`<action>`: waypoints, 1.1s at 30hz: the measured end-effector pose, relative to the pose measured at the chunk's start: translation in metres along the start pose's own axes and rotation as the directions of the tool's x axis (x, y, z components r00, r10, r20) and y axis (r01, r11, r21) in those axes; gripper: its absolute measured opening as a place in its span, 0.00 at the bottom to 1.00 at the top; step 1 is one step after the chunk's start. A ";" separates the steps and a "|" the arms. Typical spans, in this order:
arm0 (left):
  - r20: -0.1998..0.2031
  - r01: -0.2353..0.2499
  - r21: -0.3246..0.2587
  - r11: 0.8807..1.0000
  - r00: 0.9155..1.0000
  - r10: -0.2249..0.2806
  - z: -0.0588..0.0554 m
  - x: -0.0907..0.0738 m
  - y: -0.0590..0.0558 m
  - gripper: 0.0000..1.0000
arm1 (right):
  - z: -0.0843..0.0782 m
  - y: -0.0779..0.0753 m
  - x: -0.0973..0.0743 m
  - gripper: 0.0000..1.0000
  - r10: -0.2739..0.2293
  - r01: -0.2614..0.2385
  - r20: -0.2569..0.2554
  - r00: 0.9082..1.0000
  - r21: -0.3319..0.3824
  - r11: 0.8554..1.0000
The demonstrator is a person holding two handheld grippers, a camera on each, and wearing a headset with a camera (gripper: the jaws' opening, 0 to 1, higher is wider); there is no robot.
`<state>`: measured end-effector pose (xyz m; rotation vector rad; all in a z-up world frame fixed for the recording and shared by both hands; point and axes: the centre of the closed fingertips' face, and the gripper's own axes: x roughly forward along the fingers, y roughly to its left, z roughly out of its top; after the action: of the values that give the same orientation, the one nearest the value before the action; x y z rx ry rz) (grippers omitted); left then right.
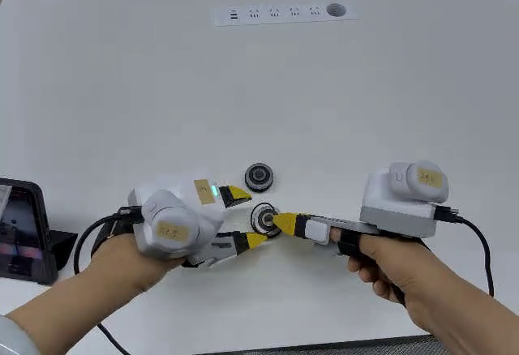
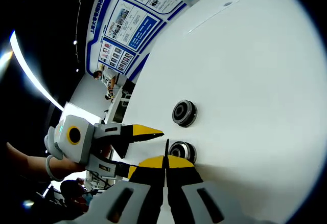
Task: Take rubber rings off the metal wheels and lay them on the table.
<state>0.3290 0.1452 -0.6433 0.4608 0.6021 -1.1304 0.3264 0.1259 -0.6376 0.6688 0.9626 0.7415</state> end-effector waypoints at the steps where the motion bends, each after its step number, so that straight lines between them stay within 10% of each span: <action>1: 0.001 -0.004 -0.004 1.000 1.000 0.004 0.000 0.000 0.000 0.37 | 0.000 0.001 -0.001 0.02 0.003 -0.003 0.002 1.000 0.002 1.000; 15: 0.024 -0.038 -0.064 0.997 0.999 0.040 -0.007 -0.006 0.006 0.52 | 0.010 0.004 -0.023 0.02 0.010 -0.012 0.058 0.998 0.023 1.000; 33: 0.019 -0.050 -0.095 0.994 0.998 0.052 -0.013 -0.008 0.005 0.55 | 0.016 -0.053 -0.058 0.02 -0.131 0.123 0.107 0.986 0.075 0.990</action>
<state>0.3282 0.1607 -0.6471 0.3810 0.6189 -1.0521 0.3326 0.0464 -0.6452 0.6946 0.9218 0.5548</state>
